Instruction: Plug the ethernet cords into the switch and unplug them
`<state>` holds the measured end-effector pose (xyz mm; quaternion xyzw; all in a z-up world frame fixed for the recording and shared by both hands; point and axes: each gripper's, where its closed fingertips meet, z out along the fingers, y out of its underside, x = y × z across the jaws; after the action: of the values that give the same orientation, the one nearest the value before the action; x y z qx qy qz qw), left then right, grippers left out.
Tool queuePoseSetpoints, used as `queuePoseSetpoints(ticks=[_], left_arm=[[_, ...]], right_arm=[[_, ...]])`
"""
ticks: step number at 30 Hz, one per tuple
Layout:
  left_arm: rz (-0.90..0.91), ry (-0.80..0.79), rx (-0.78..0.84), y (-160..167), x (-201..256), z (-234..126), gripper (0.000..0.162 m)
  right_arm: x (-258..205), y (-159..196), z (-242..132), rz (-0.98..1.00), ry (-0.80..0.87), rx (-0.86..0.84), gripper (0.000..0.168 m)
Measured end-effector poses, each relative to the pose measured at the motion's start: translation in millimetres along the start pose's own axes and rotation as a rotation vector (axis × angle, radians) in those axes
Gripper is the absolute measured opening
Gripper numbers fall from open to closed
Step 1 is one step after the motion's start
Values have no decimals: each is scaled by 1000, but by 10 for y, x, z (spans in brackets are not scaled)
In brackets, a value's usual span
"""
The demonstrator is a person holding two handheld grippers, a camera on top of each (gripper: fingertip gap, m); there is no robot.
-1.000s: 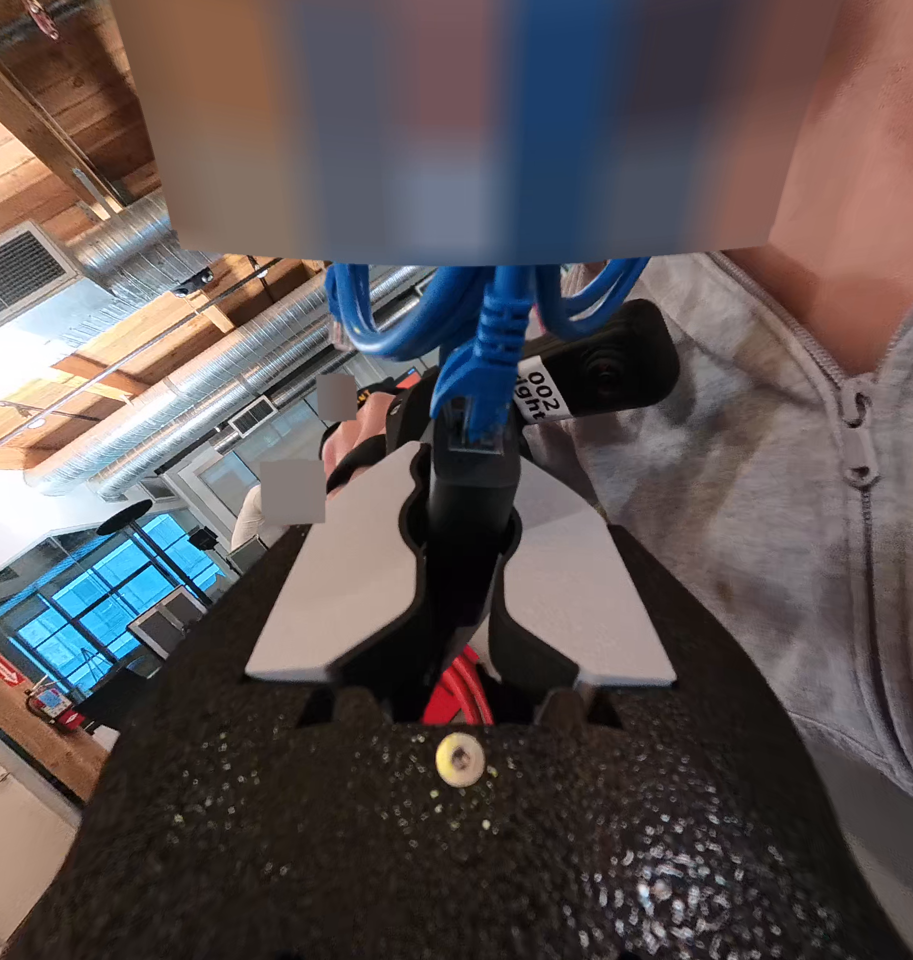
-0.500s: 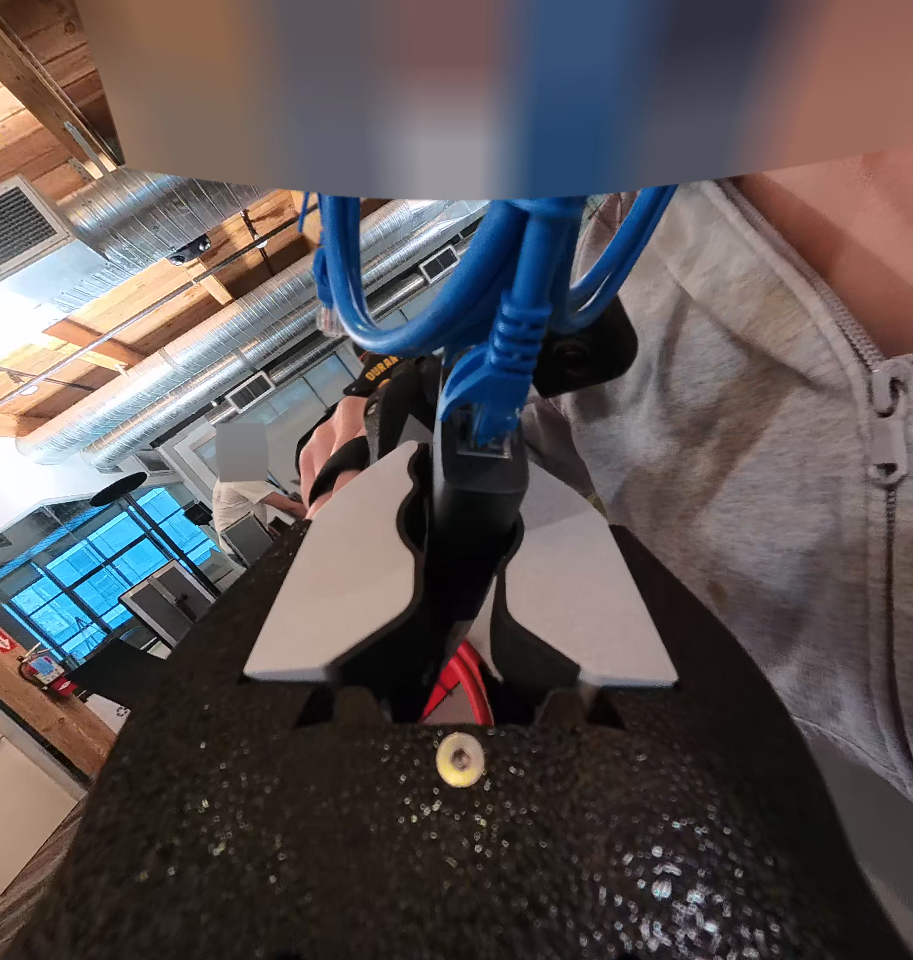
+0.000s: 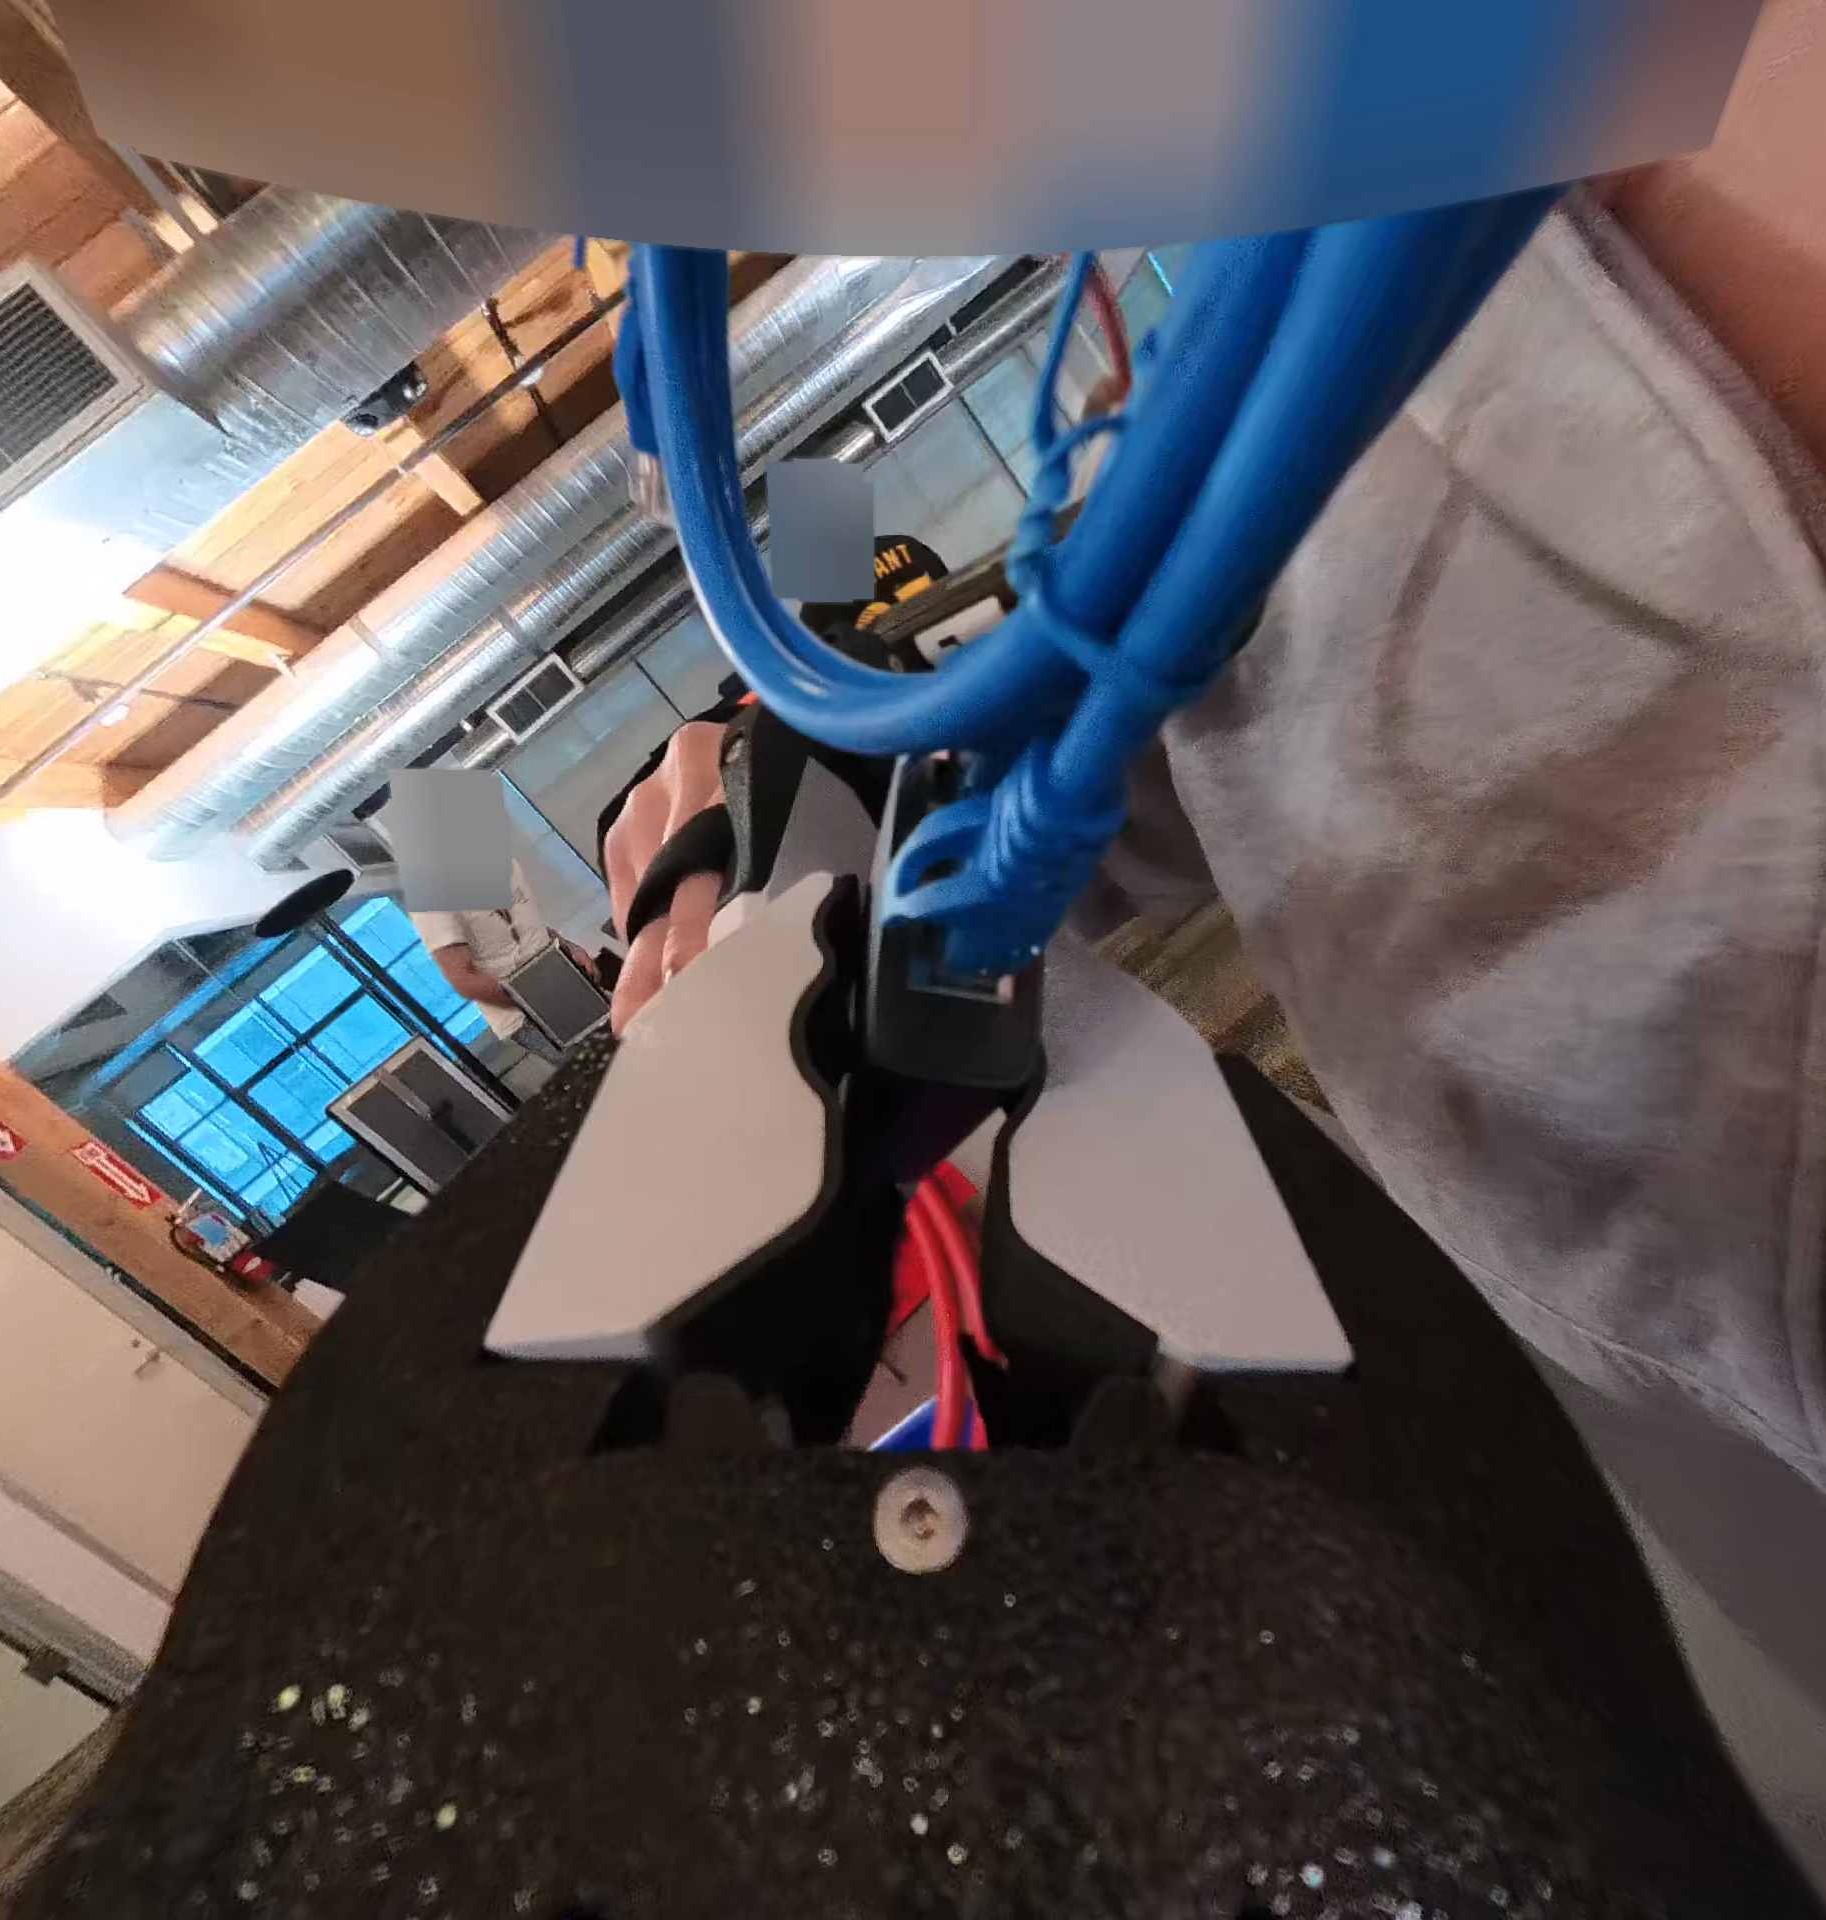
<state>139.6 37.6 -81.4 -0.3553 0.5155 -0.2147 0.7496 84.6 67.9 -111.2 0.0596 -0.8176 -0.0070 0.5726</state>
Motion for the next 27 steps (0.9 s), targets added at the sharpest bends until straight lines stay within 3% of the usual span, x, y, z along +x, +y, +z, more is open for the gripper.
queuePoseSetpoints(ticks=[1, 9, 15, 18, 23, 27], left_arm=[[12, -2, 11, -7, 16, 9, 22], [-20, -31, 81, -60, -72, -49, 23], [-216, -11, 239, -81, -141, -143, 21], [-258, 3, 262, -39, -134, -158, 21], [-259, 25, 242, 28, -91, -156, 22], [-270, 42, 225, 56, -59, -140, 22]], right_arm=[[-15, -18, -9, 12, -12, 13, 12], [23, 18, 29, 187, -31, -48, 12], [-46, -34, 42, 490, -182, -32, 12], [-56, 10, 56, 422, -145, -65, 12], [-43, 121, 56, 141, -22, -196, 12], [-65, 133, 41, 61, -17, -204, 13]])
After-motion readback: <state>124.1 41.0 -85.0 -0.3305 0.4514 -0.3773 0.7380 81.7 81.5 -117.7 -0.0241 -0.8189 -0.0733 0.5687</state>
